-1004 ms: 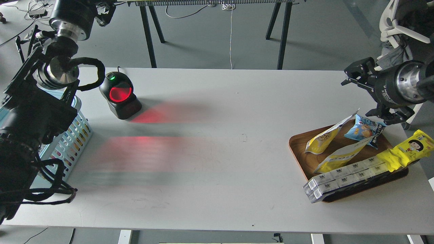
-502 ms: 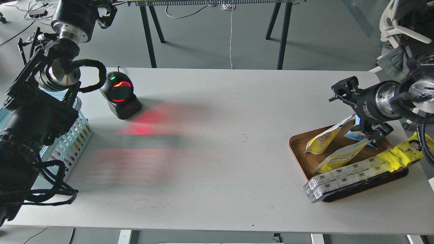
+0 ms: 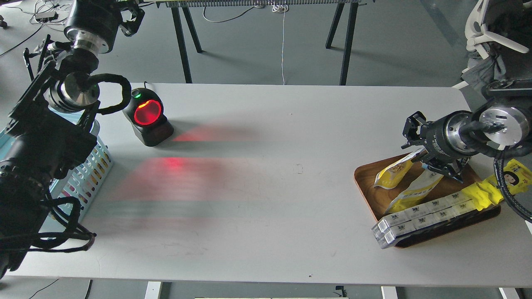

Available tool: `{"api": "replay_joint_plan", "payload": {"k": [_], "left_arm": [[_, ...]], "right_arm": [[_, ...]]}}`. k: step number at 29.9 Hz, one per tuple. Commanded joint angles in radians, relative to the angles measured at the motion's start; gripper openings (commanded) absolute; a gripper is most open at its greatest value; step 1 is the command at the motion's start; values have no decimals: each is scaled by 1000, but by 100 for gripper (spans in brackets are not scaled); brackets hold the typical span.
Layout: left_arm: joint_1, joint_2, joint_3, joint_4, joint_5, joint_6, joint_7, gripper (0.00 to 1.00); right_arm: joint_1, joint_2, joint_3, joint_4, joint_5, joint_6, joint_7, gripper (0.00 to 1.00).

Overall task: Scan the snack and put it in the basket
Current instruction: 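Reach the right gripper down to the yellow snack packet on the tray, then grasp the yellow snack packet with the right gripper and lift it, then carry the packet toward the scanner and set it upright on the table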

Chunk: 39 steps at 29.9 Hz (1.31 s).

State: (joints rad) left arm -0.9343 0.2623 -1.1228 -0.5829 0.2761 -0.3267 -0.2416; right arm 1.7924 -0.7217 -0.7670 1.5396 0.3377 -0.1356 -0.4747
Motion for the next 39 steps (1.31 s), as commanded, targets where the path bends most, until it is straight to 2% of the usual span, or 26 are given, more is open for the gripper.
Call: {"api": "replay_joint_plan", "payload": {"k": [1,2,3,6,16,27,32,39], "left_arm": [[0,-1,1,0,0,0,-1,100],[2,-1,1,0,0,0,-1,100],[2,-3,1,0,0,0,-1,100],[2,-3,1,0,0,0,-1,100],[2,-1,1,2,0,0,-1,100],[2,-1,1,2,0,1,-1,100],[2,-1,1,2,0,6,-1,100],[-1,0,1,2,0,6,-1,100]], "right_arm": [[-2,1,18,-1,26,-1,-14,19],[-1,1,18,-1,27,-1,-14,15],[1,1,18,-1,29,-1,-14,7],[12,1,20,1,30,-1,-14,1],[34,-27,58,4,27,-2,-14,0],[257,-59,95,11,37,-7,-14,0],[248,-19,208,10,87,-120,-14,0],[125,183,406,-38,87,-268,-14,0]]}}
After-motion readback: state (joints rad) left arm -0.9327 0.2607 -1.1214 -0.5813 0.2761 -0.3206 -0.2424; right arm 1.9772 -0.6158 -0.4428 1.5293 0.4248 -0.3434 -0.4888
